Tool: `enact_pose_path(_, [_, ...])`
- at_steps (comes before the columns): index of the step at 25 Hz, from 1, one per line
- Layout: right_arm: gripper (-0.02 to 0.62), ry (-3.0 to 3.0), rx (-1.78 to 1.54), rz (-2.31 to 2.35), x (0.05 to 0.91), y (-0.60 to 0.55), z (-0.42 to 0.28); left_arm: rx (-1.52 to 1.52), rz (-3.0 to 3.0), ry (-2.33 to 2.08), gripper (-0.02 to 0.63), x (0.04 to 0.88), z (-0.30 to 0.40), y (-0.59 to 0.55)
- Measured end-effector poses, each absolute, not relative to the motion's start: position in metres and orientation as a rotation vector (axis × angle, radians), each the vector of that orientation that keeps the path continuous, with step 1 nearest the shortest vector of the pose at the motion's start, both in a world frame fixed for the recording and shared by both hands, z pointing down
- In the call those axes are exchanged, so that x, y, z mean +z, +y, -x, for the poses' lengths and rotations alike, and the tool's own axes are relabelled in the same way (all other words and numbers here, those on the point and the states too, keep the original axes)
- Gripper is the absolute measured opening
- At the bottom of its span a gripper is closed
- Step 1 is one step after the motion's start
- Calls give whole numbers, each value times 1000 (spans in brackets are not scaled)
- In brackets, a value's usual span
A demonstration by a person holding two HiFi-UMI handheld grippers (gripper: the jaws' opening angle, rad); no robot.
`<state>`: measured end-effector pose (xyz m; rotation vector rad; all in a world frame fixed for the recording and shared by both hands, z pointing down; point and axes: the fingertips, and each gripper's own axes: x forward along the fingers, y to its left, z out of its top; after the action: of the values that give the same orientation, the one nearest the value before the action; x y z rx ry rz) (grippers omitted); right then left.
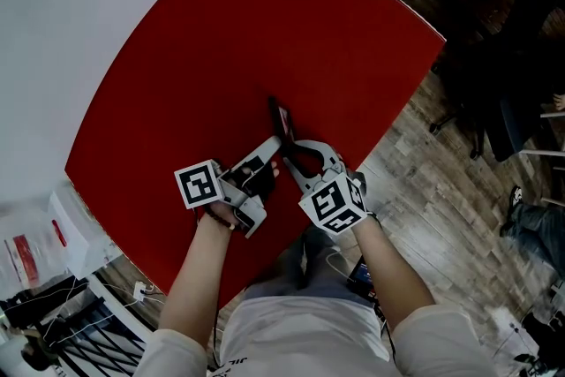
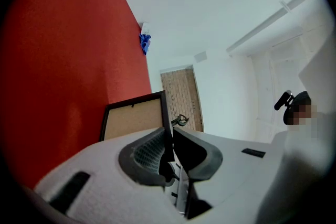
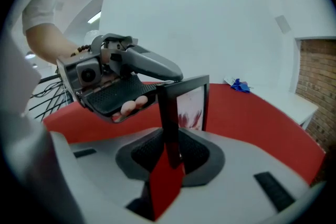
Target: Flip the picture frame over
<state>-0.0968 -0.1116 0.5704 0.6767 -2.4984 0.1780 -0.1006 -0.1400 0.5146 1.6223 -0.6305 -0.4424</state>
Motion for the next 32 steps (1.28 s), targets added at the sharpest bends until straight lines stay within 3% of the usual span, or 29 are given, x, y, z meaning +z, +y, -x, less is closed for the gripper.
enact_pose_path(18, [78, -2069, -212, -744, 589, -97, 87, 199, -1844, -915, 104, 542, 117, -135])
enact_pose_path(32, [82, -2119, -91, -574, 600, -86, 93, 223, -1806, -933, 101, 564, 134, -125])
